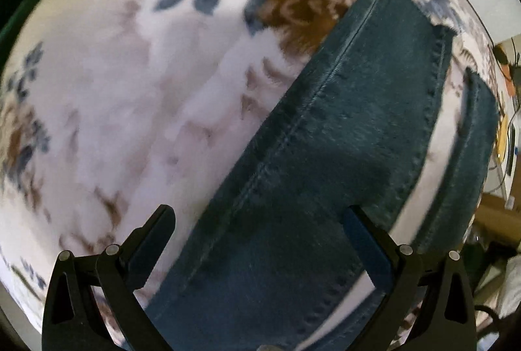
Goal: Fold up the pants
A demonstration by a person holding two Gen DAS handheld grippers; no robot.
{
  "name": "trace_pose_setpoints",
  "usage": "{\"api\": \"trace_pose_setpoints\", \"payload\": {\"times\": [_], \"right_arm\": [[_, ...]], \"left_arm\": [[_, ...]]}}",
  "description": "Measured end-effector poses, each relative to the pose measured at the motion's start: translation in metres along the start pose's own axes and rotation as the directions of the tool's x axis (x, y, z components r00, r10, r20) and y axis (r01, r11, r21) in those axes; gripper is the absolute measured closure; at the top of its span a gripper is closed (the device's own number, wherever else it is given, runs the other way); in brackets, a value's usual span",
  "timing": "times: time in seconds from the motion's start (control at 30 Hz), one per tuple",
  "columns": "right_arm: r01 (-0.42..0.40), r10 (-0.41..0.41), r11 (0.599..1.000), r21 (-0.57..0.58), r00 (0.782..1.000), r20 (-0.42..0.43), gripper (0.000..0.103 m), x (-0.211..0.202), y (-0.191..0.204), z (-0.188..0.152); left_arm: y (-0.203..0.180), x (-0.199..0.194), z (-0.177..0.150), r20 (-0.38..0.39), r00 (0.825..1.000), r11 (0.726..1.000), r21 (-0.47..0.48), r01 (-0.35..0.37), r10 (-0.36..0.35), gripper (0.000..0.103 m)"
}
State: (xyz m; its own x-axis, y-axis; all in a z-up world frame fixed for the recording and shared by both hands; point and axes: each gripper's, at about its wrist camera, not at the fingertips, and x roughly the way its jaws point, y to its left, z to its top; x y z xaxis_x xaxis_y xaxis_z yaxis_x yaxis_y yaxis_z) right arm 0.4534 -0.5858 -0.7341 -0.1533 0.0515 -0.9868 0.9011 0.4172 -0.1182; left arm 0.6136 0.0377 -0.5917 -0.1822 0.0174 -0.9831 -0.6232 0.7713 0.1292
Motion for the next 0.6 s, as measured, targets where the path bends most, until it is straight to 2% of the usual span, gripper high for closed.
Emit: {"api": "trace_pose_setpoints", "payload": {"times": [0.03, 0.07, 0.1, 0.13, 0.17, 0.2, 0.23, 0.3, 0.33, 0.4, 0.53, 0.6], "right_arm": [[0.011, -0.011, 1.0, -0.002, 1.0, -0.009, 0.0, 0.005, 0.002, 0.001], [0.023, -0.023, 1.0, -0.012, 1.0, -0.011, 0.0, 0.009, 0.006, 0.002], [0.037, -0.038, 0.999, -0.032, 0.999, -0.011, 0.002, 0.012, 0.009, 0.001], [0.055, -0.056, 0.997, -0.053, 0.998, -0.006, 0.005, 0.014, 0.012, 0.0], [0.072, -0.073, 0.995, -0.064, 0.997, -0.003, 0.012, 0.015, 0.013, -0.003], [0.087, -0.087, 0.993, -0.074, 0.996, 0.002, 0.022, 0.015, 0.014, -0.005], [0.093, -0.093, 0.992, -0.08, 0.996, 0.006, 0.027, 0.015, 0.015, -0.008], [0.079, -0.079, 0.994, -0.08, 0.997, 0.005, 0.05, 0.015, 0.013, -0.014], [0.062, -0.063, 0.995, -0.074, 0.998, -0.001, 0.058, 0.014, 0.011, -0.018], [0.036, -0.036, 0.996, -0.081, 0.999, 0.0, 0.093, 0.009, 0.01, -0.028], [0.024, -0.013, 0.988, -0.153, 0.997, 0.074, 0.095, -0.021, 0.009, -0.05], [-0.003, 0.024, 0.982, -0.188, 0.994, 0.106, 0.096, -0.041, 0.001, -0.063]], "left_arm": [[0.002, -0.001, -0.001, 0.008, 1.0, 1.0, -0.005, 0.002, -0.002, 0.023], [0.005, -0.002, -0.002, 0.016, 1.0, 1.0, -0.016, 0.007, -0.006, 0.041], [0.008, -0.004, -0.003, 0.023, 1.0, 1.0, -0.026, 0.007, -0.007, 0.053], [0.014, -0.007, -0.004, 0.026, 1.0, 0.999, -0.043, 0.013, -0.012, 0.071], [0.022, -0.01, -0.007, 0.028, 0.998, 0.997, -0.061, 0.05, -0.048, 0.076], [0.029, -0.015, -0.009, 0.034, 0.996, 0.993, -0.076, 0.09, -0.088, 0.077], [0.036, -0.02, -0.012, 0.046, 0.99, 0.987, -0.09, 0.136, -0.133, 0.079], [0.043, -0.027, -0.017, 0.058, 0.981, 0.976, -0.098, 0.192, -0.187, 0.083], [0.047, -0.032, -0.02, 0.066, 0.974, 0.969, -0.104, 0.224, -0.218, 0.085], [0.056, -0.042, -0.028, 0.082, 0.959, 0.954, -0.11, 0.278, -0.27, 0.085], [0.07, -0.071, -0.043, 0.11, 0.932, 0.93, -0.088, 0.356, -0.346, 0.087], [0.095, -0.069, -0.047, 0.124, 0.913, 0.911, -0.095, 0.401, -0.389, 0.087]]}}
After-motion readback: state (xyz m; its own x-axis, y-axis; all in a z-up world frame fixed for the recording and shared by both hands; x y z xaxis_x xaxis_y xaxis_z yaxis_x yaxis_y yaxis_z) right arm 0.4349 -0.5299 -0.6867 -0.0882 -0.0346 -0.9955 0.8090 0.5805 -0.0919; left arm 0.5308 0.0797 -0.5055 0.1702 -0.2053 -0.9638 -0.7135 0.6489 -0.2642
